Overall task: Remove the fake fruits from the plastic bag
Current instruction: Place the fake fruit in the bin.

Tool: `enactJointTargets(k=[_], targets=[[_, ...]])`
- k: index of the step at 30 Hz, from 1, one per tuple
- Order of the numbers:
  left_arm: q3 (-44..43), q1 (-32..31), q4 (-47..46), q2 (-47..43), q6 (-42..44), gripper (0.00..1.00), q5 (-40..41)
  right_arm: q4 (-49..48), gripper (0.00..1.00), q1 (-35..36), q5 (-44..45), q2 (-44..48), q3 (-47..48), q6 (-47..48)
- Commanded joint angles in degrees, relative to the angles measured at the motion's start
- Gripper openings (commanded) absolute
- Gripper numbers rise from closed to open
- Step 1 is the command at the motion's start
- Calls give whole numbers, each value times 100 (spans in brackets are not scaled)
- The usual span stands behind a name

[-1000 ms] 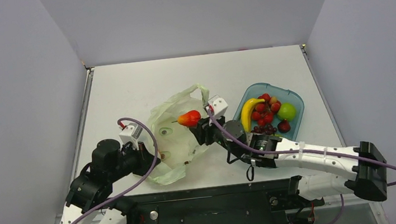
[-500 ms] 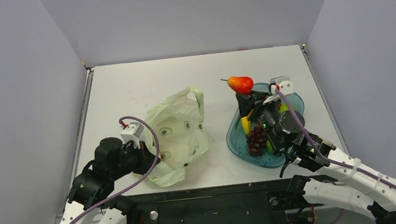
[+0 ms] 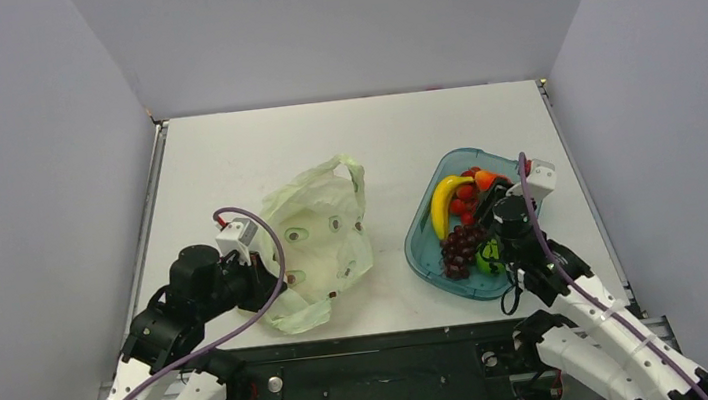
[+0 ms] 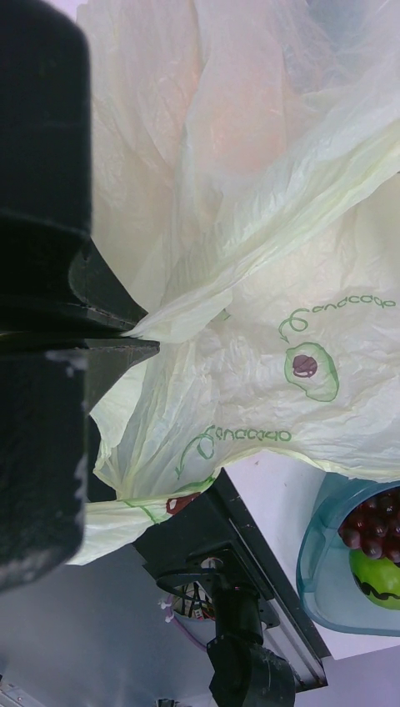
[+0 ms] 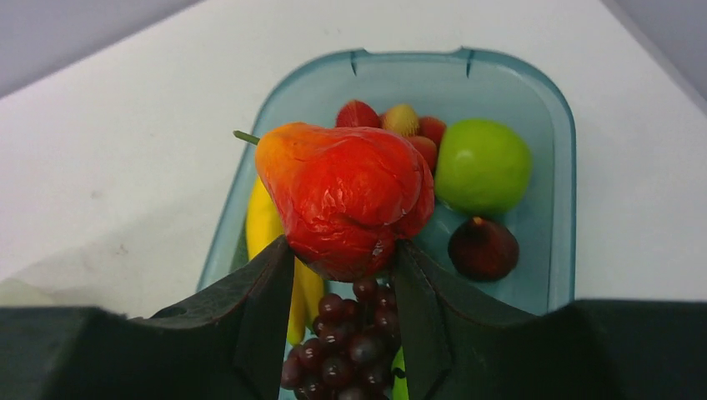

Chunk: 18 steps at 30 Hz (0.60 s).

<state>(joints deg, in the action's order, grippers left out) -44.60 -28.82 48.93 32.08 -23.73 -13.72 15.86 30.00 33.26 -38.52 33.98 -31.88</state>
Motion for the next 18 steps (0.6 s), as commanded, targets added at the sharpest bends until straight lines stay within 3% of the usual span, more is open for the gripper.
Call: enactJointTargets(k=[1,10,13,18], targets=[[-9,6,-322,-17,28,0,0,338,0,-460,-1169,-227,-189,-600],[-4,8,-331,-31,35,0,-15,-178,0,-341,-3823,-695,-676,-1010],[-5,8,-339,-27,29,0,-9,-433,0,-51,-4081,-545,-1001,-1281],[2,8,-340,-6,35,0,-26,-798,15,461,-3935,-401,-1315,-1666]])
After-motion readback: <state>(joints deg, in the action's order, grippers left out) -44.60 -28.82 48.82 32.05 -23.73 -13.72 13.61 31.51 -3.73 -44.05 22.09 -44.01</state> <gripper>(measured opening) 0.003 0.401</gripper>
